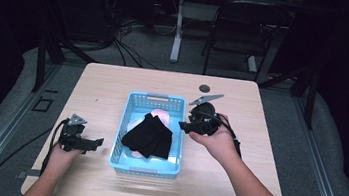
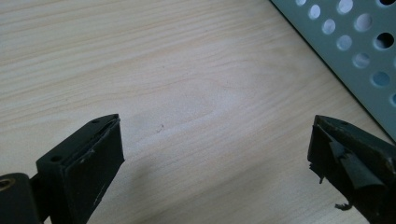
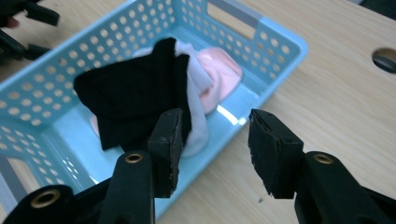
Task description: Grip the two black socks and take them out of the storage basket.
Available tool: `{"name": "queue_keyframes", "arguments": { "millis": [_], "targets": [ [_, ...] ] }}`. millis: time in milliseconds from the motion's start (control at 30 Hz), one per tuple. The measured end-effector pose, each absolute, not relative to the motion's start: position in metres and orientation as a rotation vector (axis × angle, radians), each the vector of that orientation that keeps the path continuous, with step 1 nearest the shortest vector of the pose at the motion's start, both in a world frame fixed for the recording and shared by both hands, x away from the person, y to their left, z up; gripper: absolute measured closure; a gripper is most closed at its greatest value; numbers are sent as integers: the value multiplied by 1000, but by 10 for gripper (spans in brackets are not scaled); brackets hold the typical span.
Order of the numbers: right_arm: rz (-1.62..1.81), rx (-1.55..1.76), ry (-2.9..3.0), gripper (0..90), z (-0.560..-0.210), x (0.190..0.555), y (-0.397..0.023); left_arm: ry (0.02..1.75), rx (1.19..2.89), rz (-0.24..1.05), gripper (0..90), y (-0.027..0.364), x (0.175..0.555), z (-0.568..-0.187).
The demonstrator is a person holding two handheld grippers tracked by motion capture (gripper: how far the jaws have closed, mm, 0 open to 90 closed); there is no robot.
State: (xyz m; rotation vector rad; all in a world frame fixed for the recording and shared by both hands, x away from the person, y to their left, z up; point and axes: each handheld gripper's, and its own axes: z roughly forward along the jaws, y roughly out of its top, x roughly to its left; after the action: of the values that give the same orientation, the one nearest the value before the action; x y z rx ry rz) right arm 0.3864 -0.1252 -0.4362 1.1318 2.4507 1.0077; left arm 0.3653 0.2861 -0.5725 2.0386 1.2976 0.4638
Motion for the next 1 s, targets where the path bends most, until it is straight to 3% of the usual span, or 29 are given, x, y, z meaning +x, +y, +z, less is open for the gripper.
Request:
{"name": "queue_keyframes", "arguments": {
  "millis": [300,567,1000],
  "targets": [
    [984,1054,2512,626,-428,404,-93,1292,2034,467,37,287,365,-572],
    [964,1044,2556,685,-440,413,-73,1291,2034,467,37,287,366,-572],
    [958,1090,2656,699,-468,432,-36,1295,2030,464,39,286,366,-573]
  ]
}}
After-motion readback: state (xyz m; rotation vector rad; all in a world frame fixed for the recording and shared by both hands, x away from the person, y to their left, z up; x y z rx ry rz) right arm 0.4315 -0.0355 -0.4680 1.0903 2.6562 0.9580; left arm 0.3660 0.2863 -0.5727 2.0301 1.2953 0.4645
